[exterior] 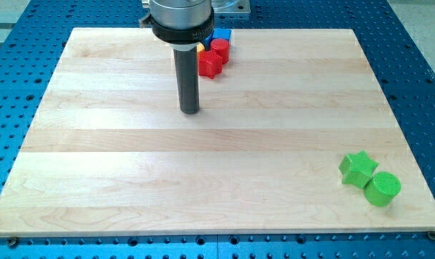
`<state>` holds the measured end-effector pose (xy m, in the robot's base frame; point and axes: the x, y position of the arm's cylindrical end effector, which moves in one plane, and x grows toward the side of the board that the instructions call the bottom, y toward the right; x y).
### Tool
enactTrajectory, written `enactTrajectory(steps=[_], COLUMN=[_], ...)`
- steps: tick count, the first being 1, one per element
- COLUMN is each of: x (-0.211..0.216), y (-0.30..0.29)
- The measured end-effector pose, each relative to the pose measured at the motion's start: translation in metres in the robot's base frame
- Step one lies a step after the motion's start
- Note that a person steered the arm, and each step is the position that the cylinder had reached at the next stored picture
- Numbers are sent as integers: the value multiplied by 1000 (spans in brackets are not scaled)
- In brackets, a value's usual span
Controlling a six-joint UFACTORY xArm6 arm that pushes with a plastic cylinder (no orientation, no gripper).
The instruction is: Move the yellow hexagon to the top left side of the board
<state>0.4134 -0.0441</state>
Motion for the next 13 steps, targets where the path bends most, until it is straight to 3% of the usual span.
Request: enactTrajectory(steps=[3, 4, 5, 8, 11, 12, 13], x=[7, 18, -6, -157, -219, -218, -177], y=[-11, 15, 68, 149, 111, 36, 21])
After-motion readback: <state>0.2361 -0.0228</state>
